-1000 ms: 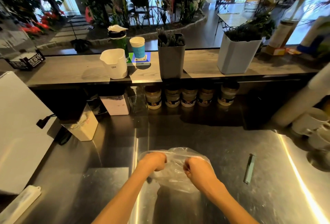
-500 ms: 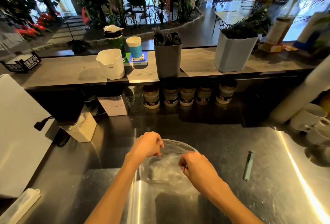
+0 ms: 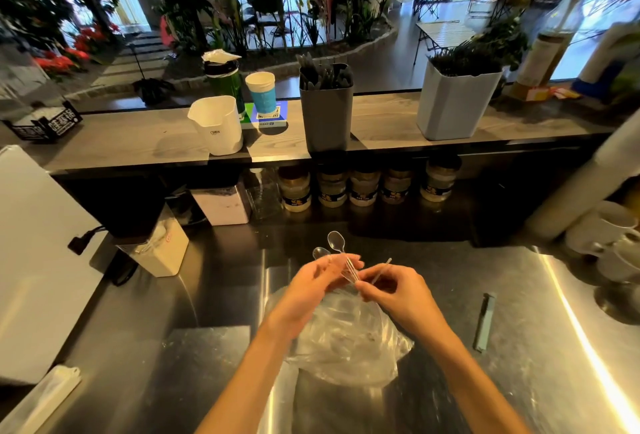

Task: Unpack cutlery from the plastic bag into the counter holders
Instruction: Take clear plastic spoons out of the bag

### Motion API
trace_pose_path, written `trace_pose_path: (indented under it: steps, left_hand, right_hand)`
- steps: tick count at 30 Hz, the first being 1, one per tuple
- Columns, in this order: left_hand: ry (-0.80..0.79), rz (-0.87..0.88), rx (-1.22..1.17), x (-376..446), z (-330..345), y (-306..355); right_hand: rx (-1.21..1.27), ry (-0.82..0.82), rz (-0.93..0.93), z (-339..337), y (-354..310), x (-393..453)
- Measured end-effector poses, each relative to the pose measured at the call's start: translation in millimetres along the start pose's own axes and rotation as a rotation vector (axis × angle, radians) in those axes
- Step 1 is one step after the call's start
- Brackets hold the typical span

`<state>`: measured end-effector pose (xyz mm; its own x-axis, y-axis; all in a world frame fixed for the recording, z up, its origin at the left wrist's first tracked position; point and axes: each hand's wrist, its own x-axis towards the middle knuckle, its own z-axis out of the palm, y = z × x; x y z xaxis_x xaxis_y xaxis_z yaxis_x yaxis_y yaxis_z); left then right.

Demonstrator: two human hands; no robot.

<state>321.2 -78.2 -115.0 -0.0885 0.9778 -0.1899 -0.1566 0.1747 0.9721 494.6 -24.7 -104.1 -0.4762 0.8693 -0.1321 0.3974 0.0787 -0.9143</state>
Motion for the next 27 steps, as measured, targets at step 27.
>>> trace_pose_path:
  steps: [27]
  left_hand:
    - [0.353, -0.251, -0.501, 16, 12, -7]
  right_hand:
    - [0.823, 0.060, -0.001, -3, -16, 13]
